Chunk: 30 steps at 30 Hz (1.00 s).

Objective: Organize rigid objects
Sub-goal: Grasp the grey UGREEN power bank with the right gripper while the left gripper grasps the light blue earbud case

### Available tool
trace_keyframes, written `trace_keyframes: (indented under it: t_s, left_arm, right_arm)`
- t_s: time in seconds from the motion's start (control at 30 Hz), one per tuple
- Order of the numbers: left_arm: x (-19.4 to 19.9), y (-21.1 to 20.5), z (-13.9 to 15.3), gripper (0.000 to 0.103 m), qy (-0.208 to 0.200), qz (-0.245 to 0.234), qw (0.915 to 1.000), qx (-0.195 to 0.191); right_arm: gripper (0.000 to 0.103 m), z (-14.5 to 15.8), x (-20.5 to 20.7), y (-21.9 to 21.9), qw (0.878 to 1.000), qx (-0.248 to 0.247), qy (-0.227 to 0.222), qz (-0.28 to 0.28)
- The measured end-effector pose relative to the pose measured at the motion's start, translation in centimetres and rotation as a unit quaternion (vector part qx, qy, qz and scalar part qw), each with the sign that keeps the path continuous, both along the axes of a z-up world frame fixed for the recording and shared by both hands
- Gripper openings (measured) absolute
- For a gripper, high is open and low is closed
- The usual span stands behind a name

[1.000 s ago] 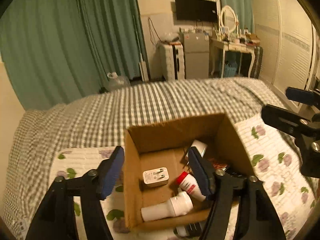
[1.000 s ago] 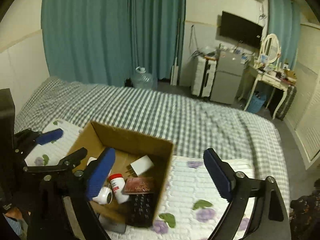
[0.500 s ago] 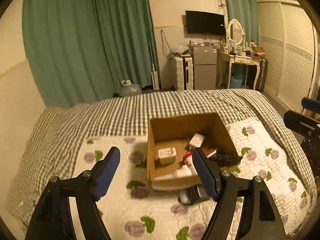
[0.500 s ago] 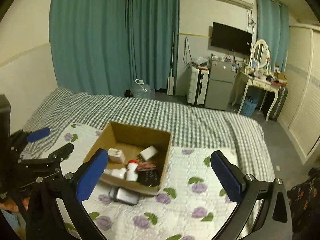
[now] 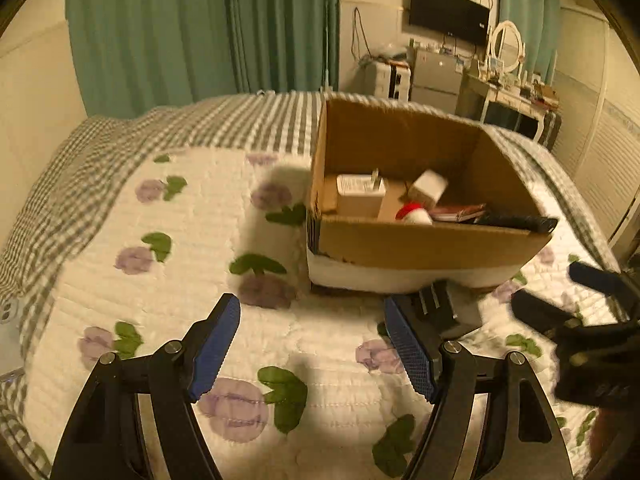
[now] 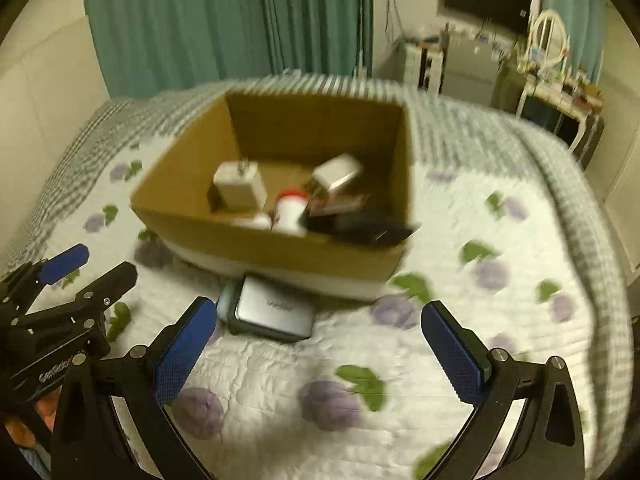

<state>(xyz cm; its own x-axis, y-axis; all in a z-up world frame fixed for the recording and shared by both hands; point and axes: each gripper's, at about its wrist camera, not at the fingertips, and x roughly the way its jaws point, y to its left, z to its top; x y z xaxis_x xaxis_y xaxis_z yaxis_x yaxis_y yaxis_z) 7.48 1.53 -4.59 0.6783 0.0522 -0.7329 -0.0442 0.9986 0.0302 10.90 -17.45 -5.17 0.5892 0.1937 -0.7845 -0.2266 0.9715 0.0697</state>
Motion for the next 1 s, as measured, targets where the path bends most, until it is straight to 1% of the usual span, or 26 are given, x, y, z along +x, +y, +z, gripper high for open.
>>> trace_keyframes:
  t_s: [0.07,0.13,0.2,0.27,0.37,0.43,0.47,0.5,0.6,0.67,0.77,0.83,0.93,1.0]
  left_arm:
    - [0.5,0.0,-0.8,0.077,0.005,0.002,0.9999,0.011]
    - [0.9,0.2,-1.6,0.077,0.011,0.007,0.9998,0.016]
    - [1.2,0.6,-2.2,0.077,0.017,0.016,0.9995,0.023]
    - [1.3,0.9,-2.5,0.077,0.022,0.023,0.9992,0.025]
    - [1.4,1.3,-2.6,0.077,0.023,0.027,0.9992,0.021]
    - [1.3,1.3,-2.5,0.077,0.019,0.027,0.9992,0.022]
    - [1.2,1.3,-2.4,0.077,0.017,0.026,0.9993,0.021]
    - [1.1,1.2,-2.3,0.077,0.016,0.025,0.9994,0.019]
    - [1.1,0.9,-2.1,0.077,0.014,0.018,0.9996,0.016]
    - [1.1,0.5,-2.2,0.077,0.017,0.014,0.9996,0.019]
    - [1.1,-0.4,-2.1,0.077,0.022,-0.002,0.9997,0.005]
    - [1.1,-1.1,-2.1,0.077,0.025,-0.01,0.9997,0.0]
    - [1.4,-2.6,-2.4,0.077,0.036,-0.022,0.9991,-0.008]
    - [1.7,-3.4,-2.9,0.077,0.048,-0.03,0.9983,-0.018]
  right_arm:
    - [0.103,-2.0,0.9,0.5,1.0,0.015,0.021,0.002]
    - [0.103,-3.4,1.6,0.6,0.999,0.025,0.032,-0.005]
    - [0.103,-4.5,2.4,0.7,0.998,0.042,0.044,-0.011]
    - [0.101,-5.2,2.8,0.9,0.998,0.049,0.049,-0.012]
    - [0.092,-6.5,3.5,1.4,0.996,0.063,0.07,-0.009]
    - [0.078,-7.2,3.8,1.7,0.993,0.079,0.082,-0.001]
    - [0.074,-7.3,3.8,1.8,0.992,0.09,0.087,0.006]
    - [0.073,-7.4,3.6,1.8,0.992,0.094,0.088,0.012]
    - [0.072,-6.9,2.9,1.5,0.993,0.09,0.072,0.02]
    - [0.072,-6.0,1.8,1.0,0.997,0.068,0.042,0.015]
    - [0.071,-4.4,0.4,-0.4,1.0,0.028,0.0,-0.007]
    - [0.071,-3.8,-0.1,-1.5,1.0,0.014,-0.009,-0.022]
    - [0.071,-3.3,-0.6,-3.1,0.998,-0.032,-0.027,-0.048]
    - [0.07,-3.1,0.2,-4.0,0.998,-0.022,-0.019,-0.063]
